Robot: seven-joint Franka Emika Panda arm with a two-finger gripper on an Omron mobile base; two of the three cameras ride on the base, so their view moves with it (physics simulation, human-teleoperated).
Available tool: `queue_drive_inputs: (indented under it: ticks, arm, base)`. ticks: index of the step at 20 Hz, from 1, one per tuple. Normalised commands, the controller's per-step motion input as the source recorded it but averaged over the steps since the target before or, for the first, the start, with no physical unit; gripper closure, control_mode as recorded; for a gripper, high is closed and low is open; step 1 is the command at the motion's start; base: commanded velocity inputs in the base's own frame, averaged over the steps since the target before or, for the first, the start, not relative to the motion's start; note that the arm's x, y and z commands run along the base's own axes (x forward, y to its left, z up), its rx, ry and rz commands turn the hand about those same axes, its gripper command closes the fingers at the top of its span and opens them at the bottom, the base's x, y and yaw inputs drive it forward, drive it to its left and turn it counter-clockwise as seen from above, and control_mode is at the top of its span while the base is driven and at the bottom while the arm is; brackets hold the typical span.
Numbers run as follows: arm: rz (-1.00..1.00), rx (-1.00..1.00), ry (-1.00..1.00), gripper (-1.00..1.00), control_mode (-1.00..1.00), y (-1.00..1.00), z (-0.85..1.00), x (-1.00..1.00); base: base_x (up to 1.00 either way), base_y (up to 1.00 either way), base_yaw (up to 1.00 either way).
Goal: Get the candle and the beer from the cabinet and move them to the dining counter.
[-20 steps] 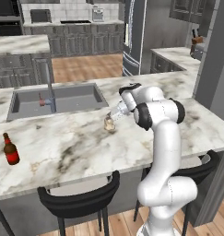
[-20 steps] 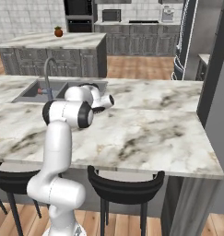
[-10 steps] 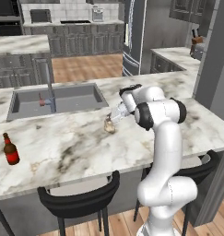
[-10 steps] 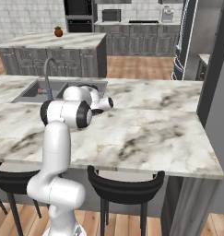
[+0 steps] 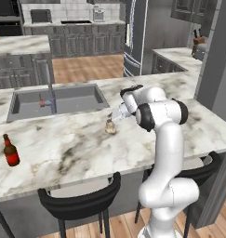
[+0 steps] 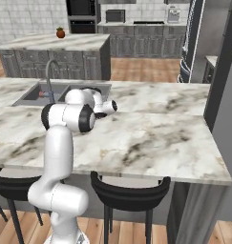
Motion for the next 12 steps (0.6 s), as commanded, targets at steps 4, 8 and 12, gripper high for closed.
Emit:
queue_drive_inputs:
  ticks: [4,8,12]
  arm:
    - [0.00,0.00,0.00,-1.00,-1.00,0.00,0.07,0.00]
    - [-0.03,-0.01,0.00,-1.00,-1.00,0.00,0.43,0.00]
    - [-0.06,0.00,0.01,-1.00,-1.00,0.00,0.73,0.00]
  base:
    - [0.00,0.00,0.00]
    - [0.00,0.00,0.00]
    - [0.00,0.00,0.00]
